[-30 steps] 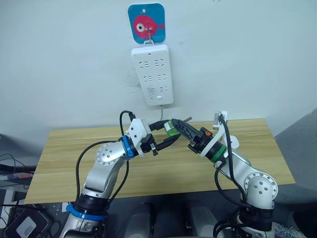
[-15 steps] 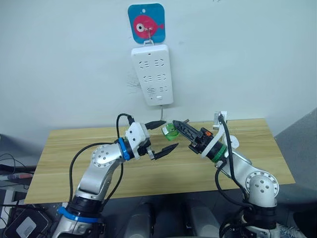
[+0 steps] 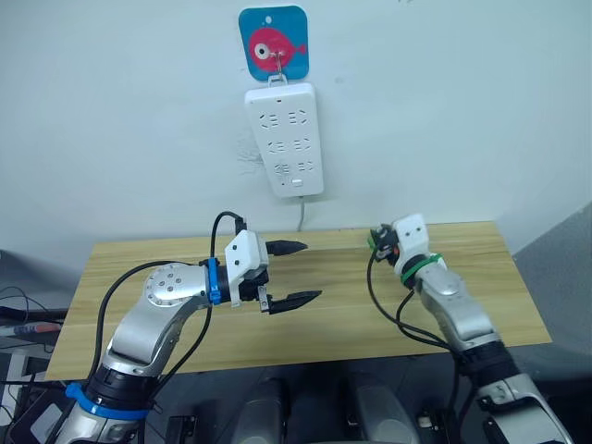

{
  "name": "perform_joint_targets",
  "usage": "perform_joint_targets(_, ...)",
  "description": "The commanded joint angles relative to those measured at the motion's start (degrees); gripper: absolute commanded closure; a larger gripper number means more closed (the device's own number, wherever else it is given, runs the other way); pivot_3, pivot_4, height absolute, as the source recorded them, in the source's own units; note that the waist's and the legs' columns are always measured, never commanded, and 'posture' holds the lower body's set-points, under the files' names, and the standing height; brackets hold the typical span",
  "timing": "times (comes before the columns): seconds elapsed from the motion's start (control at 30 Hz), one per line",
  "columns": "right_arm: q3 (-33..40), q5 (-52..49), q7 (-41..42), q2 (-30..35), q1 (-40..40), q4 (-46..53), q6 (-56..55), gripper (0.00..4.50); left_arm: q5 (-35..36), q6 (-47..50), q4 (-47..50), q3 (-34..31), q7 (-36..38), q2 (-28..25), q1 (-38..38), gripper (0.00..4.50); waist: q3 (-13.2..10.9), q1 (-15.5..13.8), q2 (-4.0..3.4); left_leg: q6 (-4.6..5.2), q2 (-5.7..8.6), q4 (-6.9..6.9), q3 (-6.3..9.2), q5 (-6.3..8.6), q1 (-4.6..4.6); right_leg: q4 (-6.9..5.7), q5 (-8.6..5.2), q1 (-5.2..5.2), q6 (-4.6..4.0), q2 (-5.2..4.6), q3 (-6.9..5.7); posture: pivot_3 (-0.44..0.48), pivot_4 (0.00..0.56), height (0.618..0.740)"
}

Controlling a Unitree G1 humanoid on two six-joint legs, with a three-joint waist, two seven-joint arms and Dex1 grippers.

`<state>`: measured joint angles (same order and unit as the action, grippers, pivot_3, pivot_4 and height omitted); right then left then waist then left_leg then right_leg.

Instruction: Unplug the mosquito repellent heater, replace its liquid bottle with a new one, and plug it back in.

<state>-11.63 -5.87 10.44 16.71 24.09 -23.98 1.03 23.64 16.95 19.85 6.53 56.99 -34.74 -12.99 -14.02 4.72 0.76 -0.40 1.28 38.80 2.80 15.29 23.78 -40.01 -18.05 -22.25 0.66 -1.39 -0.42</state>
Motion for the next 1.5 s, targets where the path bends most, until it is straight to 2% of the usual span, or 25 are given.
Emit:
perform_joint_targets(0.03, 1.8, 2.9, -0.7, -2.2, 4.6, -9.4, -8.7, 3.64, -1.2, -1.8, 3.4, -0.2, -0.5, -0.7, 1.3, 0.00, 0.0, -0.1, 0.00, -0.02, 0.00, 0.00, 0.00, -0.01, 0.00, -0.02, 0.00, 0.00, 0.00, 0.00, 0.00, -0.022, 0.230, 0.740)
perform_joint_targets(0.2, 3.9, 4.0, 0.0, -4.1, 7.4, -19.8, -13.5, 3.64, -2.2, -1.9, 4.2, -1.3, -2.1, -1.1, 3.2, 0.00, 0.0, -1.3, 0.00, -0.03, 0.00, 0.00, 0.05, -0.02, -0.05, -0.06, 0.02, 0.03, -0.04, 0.00, -0.03, 0.014, 0.234, 0.740)
perform_joint_targets(0.33, 6.0, 3.9, -0.5, -4.4, 7.6, -22.5, -14.9, 2.30, -2.5, -2.0, 4.6, -2.2, -3.4, -1.4, 4.5, 0.00, 0.0, -2.1, -0.01, -0.03, 0.00, -0.01, 0.04, -0.02, -0.04, -0.03, 0.02, 0.02, -0.04, -0.01, -0.01, 0.022, 0.232, 0.740)
perform_joint_targets(0.5, 7.9, 4.2, -0.5, -4.8, 6.8, -20.5, -15.8, 0.53, -3.1, -3.2, 4.0, -2.8, -4.5, -1.2, 5.8, 0.00, 0.0, -2.5, -0.01, -0.04, 0.00, 0.01, 0.03, -0.03, -0.05, -0.04, 0.05, 0.03, -0.08, -0.01, -0.01, 0.014, 0.234, 0.740)
perform_joint_targets(0.53, 8.5, 3.1, 0.0, -4.9, 5.7, -16.5, -15.4, 0.16, -3.5, -3.9, 3.6, -3.6, -5.3, -1.1, 7.0, 0.00, 0.0, -2.5, -0.01, -0.04, 0.00, 0.01, 0.04, -0.03, -0.05, -0.04, 0.05, 0.03, -0.08, -0.01, -0.01, 0.010, 0.233, 0.740)
perform_joint_targets(0.57, 8.9, 1.8, 1.5, -5.0, 4.4, -11.9, -14.5, 0.04, -3.6, -4.0, 3.3, -4.7, -6.5, -0.9, 8.4, 0.00, 0.0, -2.5, -0.01, -0.05, 0.00, 0.00, 0.04, -0.03, -0.05, -0.05, 0.05, 0.03, -0.09, -0.01, -0.02, 0.003, 0.234, 0.740)
perform_joint_targets(0.67, 8.2, -1.2, 7.1, -3.8, -1.0, 3.7, -9.8, 0.04, -4.8, -5.0, 2.0, -8.3, -10.7, 0.2, 12.8, 0.00, 0.0, -2.5, -0.02, -0.03, -0.04, -0.04, 0.05, -0.02, -0.04, -0.04, 0.05, 0.00, -0.09, 0.00, -0.03, -0.011, 0.241, 0.740)
perform_joint_targets(0.77, 4.9, -2.8, 14.6, 0.2, -6.7, 18.8, -3.1, 0.04, -6.0, -6.1, 0.6, -13.0, -16.6, 2.9, 18.0, 0.00, 0.0, -2.7, -0.03, -0.02, -0.05, -0.06, 0.09, -0.01, -0.03, 0.02, 0.05, 0.02, -0.09, -0.01, -0.05, -0.028, 0.246, 0.740)
perform_joint_targets(0.9, 3.1, -1.9, 19.3, 5.3, -9.6, 29.6, 3.8, 0.04, -8.2, -6.5, -0.9, -16.7, -22.5, 5.5, 23.3, 0.00, 0.0, -2.7, -0.04, -0.01, -0.05, -0.05, 0.09, 0.00, -0.03, 0.07, 0.05, 0.03, -0.09, -0.02, -0.03, -0.039, 0.252, 0.740)
perform_joint_targets(0.97, 2.2, -3.8, 22.1, 7.2, -10.1, 33.9, 8.9, 0.04, -9.4, -6.1, -3.8, -17.9, -25.7, 6.8, 23.4, 0.00, 0.0, -2.8, -0.04, -0.02, -0.05, -0.04, 0.10, -0.01, -0.05, 0.07, 0.09, 0.05, -0.16, -0.04, -0.05, -0.039, 0.256, 0.740)
perform_joint_targets(1.1, -0.7, -8.5, 28.8, 10.1, -11.2, 42.3, 17.4, 0.04, -12.2, -9.5, -12.4, -17.1, -26.1, 6.3, 19.7, 0.00, 0.0, -2.9, -0.02, -0.02, -0.07, -0.02, 0.19, -0.11, -0.06, 0.04, 0.20, 0.05, -0.34, -0.03, -0.17, -0.038, 0.260, 0.740)
perform_joint_targets(1.17, -2.4, -8.7, 30.9, 11.5, -11.4, 45.2, 19.5, 0.04, -13.5, -11.8, -18.9, -16.5, -25.9, 5.8, 15.4, 0.00, 0.0, -3.0, 0.00, -0.01, -0.08, -0.02, 0.23, -0.13, -0.06, 0.04, 0.20, 0.06, -0.35, -0.02, -0.22, -0.044, 0.264, 0.740)
perform_joint_targets(1.33, -3.3, -7.6, 31.0, 11.8, -10.6, 47.5, 22.1, 0.04, -16.1, -18.1, -33.1, -14.5, -25.0, 5.9, 7.3, 0.00, -0.1, -2.9, 0.14, 0.00, -0.06, -0.02, 0.17, -0.12, -0.02, 0.14, 0.24, 0.06, -0.30, -0.04, -0.18, -0.067, 0.276, 0.740)
perform_joint_targets(1.5, -3.1, -7.4, 30.3, 11.9, -10.7, 49.9, 24.8, 0.04, -17.1, -21.4, -43.1, -12.6, -24.0, 7.4, 2.0, 0.00, -0.3, -2.7, 0.20, 0.01, -0.06, -0.06, 0.18, -0.10, 0.02, 0.18, 0.24, 0.02, -0.30, -0.04, -0.21, -0.093, 0.285, 0.740)
